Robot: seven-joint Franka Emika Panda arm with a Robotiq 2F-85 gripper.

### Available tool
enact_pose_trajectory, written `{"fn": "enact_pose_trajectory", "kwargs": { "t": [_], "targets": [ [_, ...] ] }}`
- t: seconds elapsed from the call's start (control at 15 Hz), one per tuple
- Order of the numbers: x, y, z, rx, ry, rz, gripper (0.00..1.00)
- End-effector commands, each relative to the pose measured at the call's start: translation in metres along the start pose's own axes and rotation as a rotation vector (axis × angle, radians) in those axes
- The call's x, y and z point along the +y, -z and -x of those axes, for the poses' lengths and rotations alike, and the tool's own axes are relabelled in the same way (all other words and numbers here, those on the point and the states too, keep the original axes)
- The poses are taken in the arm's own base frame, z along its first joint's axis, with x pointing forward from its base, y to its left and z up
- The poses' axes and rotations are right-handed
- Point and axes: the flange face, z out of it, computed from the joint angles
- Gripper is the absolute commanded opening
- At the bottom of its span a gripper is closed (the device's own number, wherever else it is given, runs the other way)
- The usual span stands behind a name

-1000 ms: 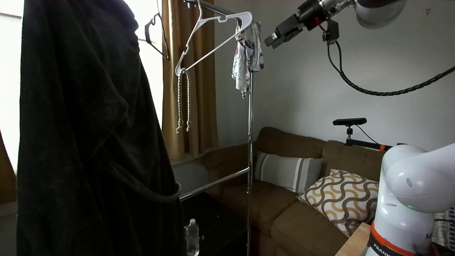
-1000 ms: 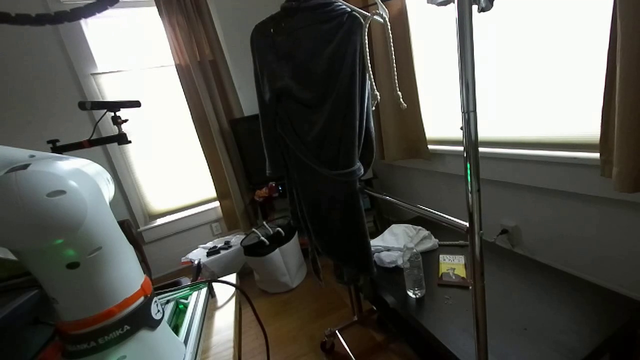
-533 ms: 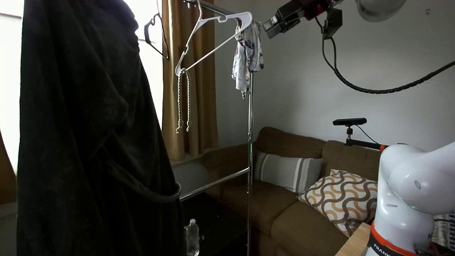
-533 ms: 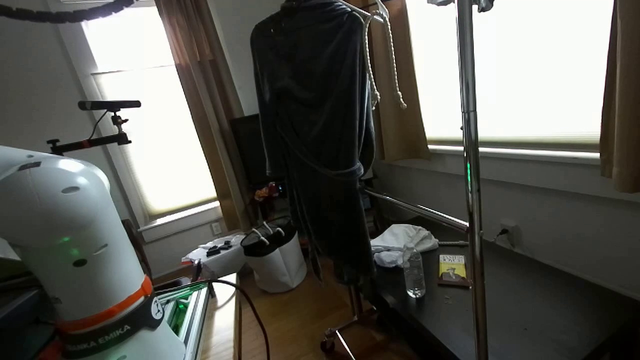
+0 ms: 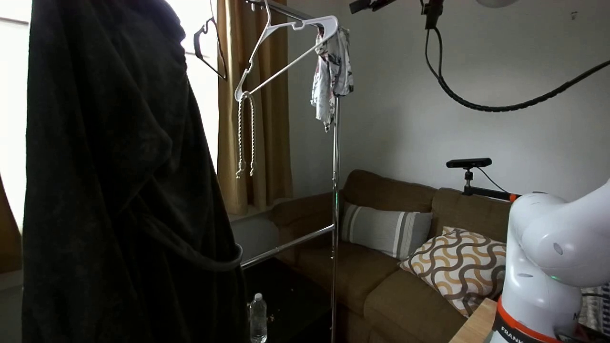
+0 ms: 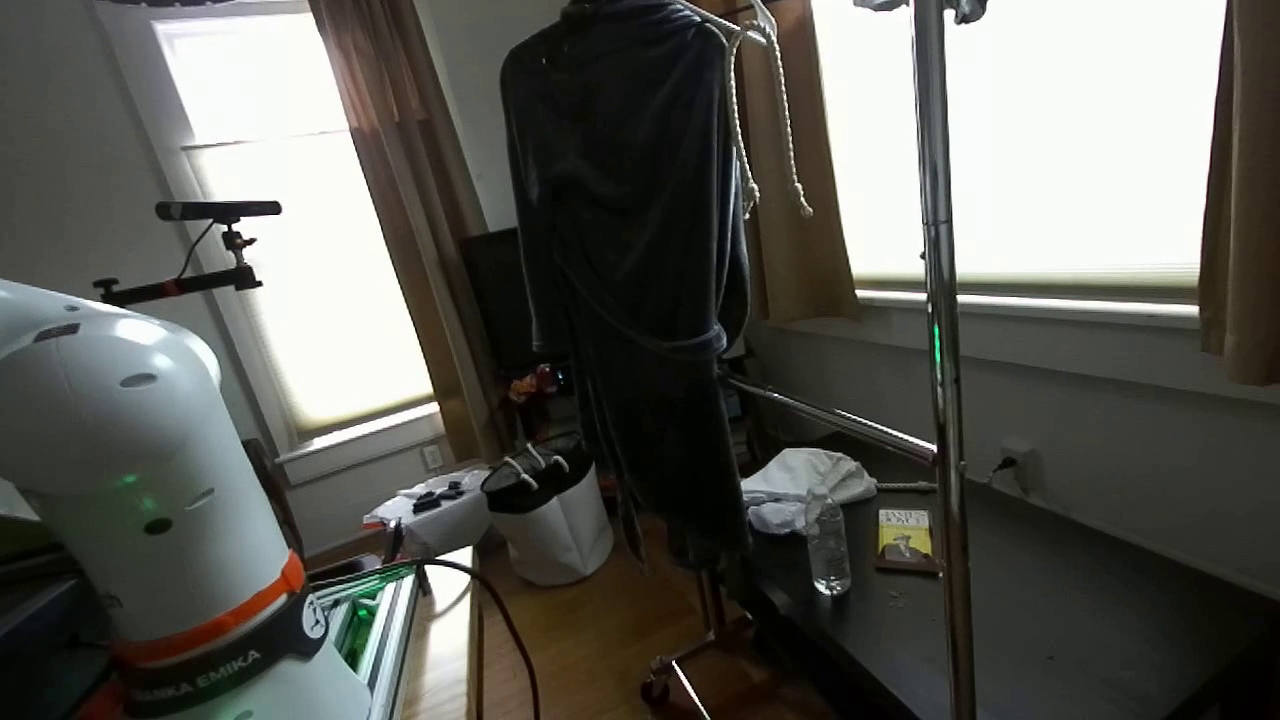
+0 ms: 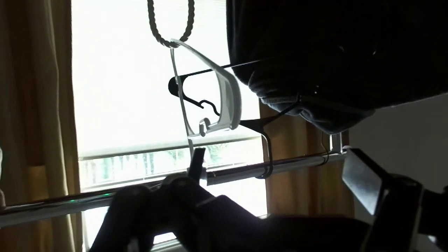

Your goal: Move the white hanger to the bottom rail.

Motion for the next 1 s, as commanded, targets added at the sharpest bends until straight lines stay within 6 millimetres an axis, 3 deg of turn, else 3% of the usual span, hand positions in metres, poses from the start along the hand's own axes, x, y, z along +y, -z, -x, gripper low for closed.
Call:
{"fn": "enact_pose_trajectory", "kwargs": {
  "t": [0.0,0.27,0.4,0.47,0.73,0.93],
  "targets": [
    [-0.005,-0.023,-0.025,-0.042,-0.041,0.157,1.0],
    [-0.003,-0.029,-0.046,-0.168,-0.056,0.331,1.0],
    [0.0,-0.032,-0.047,-0.295,-0.052,0.336,1.0],
    [-0.001,-0.031,-0.039,-0.219,-0.044,0.309,1.0],
    [0.001,-0.032,-0.047,-0.272,-0.047,0.319,1.0],
    [0.002,-0.047,-0.047,-0.32,-0.085,0.312,1.0]
  ]
}}
